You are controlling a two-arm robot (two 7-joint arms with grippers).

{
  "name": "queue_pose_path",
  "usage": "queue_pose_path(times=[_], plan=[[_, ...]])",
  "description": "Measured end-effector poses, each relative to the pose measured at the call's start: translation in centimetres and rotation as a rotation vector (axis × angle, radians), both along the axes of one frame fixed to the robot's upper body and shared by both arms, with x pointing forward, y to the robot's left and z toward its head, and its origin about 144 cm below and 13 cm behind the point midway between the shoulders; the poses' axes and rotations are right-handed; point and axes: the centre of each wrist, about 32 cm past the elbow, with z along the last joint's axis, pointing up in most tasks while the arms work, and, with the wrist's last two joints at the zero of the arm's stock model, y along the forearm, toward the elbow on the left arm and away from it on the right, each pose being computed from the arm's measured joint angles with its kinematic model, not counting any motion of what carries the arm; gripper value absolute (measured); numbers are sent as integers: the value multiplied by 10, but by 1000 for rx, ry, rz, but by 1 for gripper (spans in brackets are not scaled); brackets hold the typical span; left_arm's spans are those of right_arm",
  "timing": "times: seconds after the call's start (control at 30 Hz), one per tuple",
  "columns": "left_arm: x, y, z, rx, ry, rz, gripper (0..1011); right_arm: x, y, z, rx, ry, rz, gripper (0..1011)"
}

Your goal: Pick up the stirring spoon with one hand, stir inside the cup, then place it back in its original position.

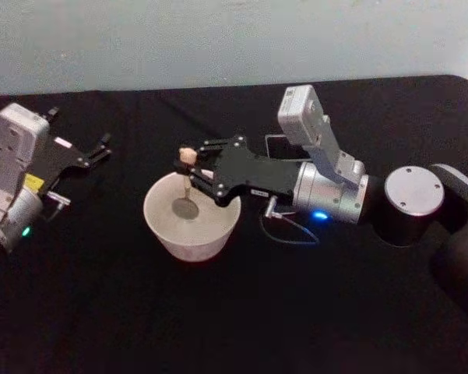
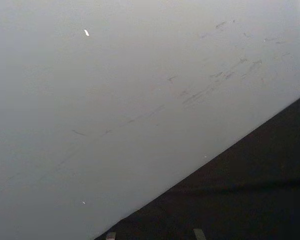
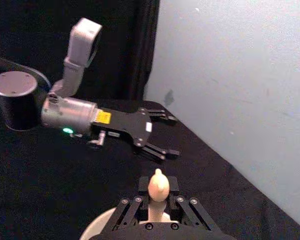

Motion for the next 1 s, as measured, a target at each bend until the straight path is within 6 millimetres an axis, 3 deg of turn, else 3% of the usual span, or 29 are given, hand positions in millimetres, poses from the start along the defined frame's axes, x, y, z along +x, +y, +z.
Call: queue_pose_path(times=[0.43, 0.73, 1.0], plan=[[0, 0, 0, 0, 0, 0, 1001, 4, -15, 2, -9, -9, -43, 212], [0, 0, 0, 0, 0, 0, 1001, -8, -29, 7, 4, -4, -10, 212], [0, 0, 0, 0, 0, 0, 1001, -16, -27, 8, 4, 3, 28, 212]])
